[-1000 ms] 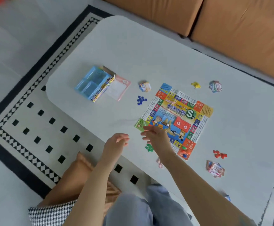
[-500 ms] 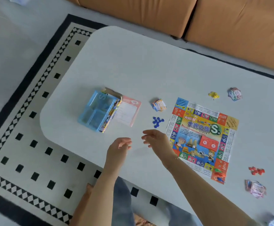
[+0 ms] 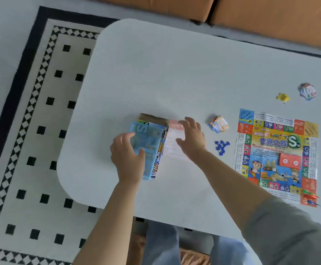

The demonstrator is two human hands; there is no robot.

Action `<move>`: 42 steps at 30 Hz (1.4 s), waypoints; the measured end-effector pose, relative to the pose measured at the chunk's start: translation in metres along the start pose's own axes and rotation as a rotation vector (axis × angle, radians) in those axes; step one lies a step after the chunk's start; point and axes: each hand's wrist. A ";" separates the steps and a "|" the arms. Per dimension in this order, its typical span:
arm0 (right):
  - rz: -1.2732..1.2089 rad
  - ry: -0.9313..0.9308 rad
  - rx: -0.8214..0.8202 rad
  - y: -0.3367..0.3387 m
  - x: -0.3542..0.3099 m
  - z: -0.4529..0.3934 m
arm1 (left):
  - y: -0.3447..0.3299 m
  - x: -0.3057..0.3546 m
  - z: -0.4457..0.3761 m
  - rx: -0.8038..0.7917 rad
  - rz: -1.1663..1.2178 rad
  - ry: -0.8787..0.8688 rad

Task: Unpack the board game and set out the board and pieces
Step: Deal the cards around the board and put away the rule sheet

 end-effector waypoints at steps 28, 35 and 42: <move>-0.761 -0.336 -0.539 0.059 -0.003 0.032 | 0.000 -0.004 0.011 -0.253 0.499 0.492; -0.538 -0.134 -0.231 0.023 -0.025 0.021 | 0.003 -0.004 0.020 -0.376 0.622 0.505; -0.411 0.041 -0.266 0.023 -0.025 0.029 | 0.003 0.004 0.025 -0.433 0.644 0.419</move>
Point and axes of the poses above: each hand's wrist, its own z-axis away from the middle knuckle, its own y-axis out of the back of the hand, x = y × z, and after that the axes turned 14 degrees about x, right-handed
